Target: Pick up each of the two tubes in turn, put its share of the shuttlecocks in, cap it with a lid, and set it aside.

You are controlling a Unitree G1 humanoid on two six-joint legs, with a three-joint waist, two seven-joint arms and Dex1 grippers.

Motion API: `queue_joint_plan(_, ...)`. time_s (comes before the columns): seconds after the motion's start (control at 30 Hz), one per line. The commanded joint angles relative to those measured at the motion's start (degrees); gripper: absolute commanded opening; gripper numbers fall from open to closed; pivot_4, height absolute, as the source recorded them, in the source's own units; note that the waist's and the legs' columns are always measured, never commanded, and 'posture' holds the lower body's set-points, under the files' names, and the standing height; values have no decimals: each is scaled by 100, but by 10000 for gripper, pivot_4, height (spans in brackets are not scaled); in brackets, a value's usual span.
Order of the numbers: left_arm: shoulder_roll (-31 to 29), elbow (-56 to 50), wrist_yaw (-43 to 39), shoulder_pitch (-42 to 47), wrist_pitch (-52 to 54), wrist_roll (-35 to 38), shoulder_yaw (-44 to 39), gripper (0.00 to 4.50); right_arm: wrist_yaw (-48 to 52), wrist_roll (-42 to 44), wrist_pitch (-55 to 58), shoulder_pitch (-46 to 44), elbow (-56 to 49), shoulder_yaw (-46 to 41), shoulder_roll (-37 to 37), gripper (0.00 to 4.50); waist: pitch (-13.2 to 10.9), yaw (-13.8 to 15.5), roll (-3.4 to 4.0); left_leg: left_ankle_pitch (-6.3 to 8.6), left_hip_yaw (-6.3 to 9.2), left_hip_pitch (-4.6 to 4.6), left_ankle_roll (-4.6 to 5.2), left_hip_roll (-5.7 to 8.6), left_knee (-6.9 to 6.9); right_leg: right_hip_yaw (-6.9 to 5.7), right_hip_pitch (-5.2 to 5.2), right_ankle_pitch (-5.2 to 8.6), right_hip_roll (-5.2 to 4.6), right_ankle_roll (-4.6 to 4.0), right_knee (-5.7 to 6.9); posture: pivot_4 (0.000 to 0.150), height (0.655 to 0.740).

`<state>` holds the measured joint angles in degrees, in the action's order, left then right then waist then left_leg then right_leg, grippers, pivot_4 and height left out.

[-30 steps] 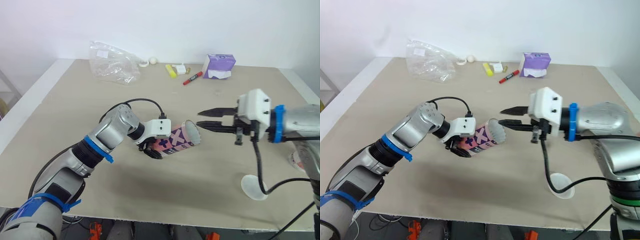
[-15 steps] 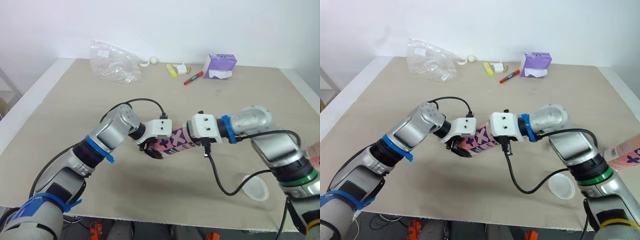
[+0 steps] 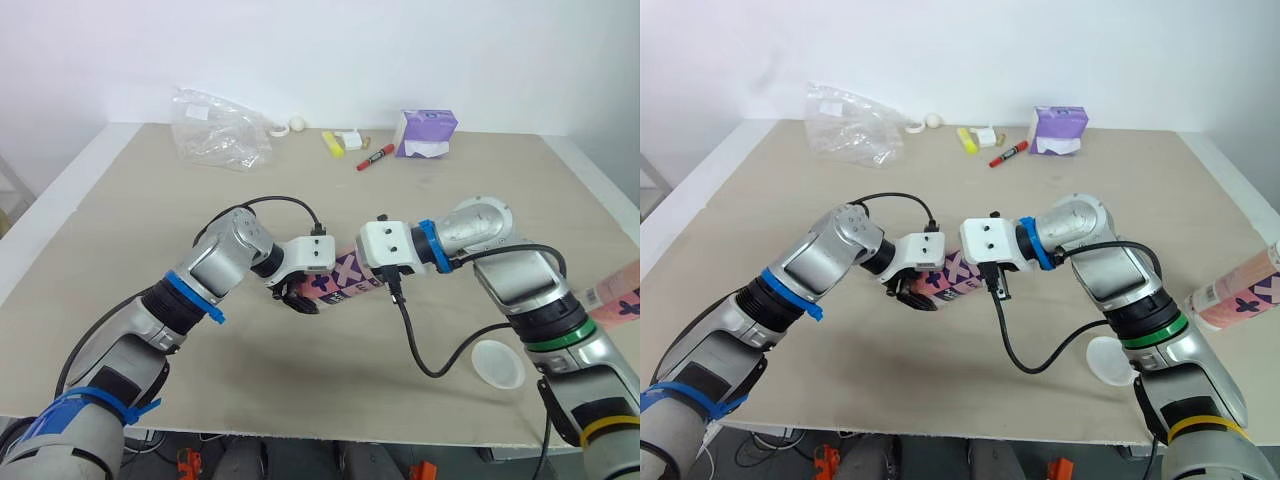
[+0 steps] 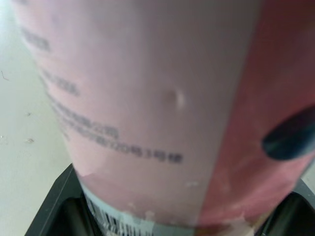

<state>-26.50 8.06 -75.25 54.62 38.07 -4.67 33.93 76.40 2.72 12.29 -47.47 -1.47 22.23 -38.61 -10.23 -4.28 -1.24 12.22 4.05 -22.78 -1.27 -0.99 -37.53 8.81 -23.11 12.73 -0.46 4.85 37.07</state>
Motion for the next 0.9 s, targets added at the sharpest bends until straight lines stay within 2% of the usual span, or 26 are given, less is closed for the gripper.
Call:
queue_joint_plan(0.03, 189, -68, 223, -68, -17, -108, 142, 30757, 113, -32, -154, -97, 90, 321, 408, 470, 1, -16, 0, -1, 0, 1, 0, 0, 0, 0, 0, 0, 0, 0, 0, 1500, 7400)
queue_joint_plan(0.23, 169, -108, 225, -151, -28, -156, 96, 30757, 259, 20, -79, -185, 108, 77, 409, 470, 3, -38, 0, -1, 0, 22, 0, -2, 6, 0, 10, 0, 0, 0, 0, 1500, 7400)
queue_joint_plan(0.37, 154, -122, 243, -210, -88, -175, 50, 30757, 450, 431, 491, -339, -191, -508, 31, 470, 1, -26, 2, -2, 0, 17, -1, 0, 7, 1, 9, 0, -2, 0, 0, 1500, 7400)
queue_joint_plan(0.47, 141, -134, 242, -241, -105, -188, 34, 30757, 538, 718, 862, -377, -402, -936, -395, 470, 0, 15, 5, -4, 0, -25, -4, 7, 6, 3, -7, 0, -6, 0, -1, 1500, 7400)
queue_joint_plan(0.73, 61, -133, 284, -336, -223, -189, -11, 30757, 418, 1669, 1858, 257, -942, -2218, -1469, 470, -2, 151, 2, -1, 1, -61, -10, 24, 15, 1, -18, 35, -28, 18, -6, 1500, 7400)
queue_joint_plan(0.9, 129, -47, 507, -571, -818, -16, -319, 30757, -130, 2067, 2251, 1189, -1140, -3191, -1713, 470, -2, 163, 1, -1, -2, -58, -10, 26, 14, -1, -15, 35, -34, 18, -6, 1500, 7400)
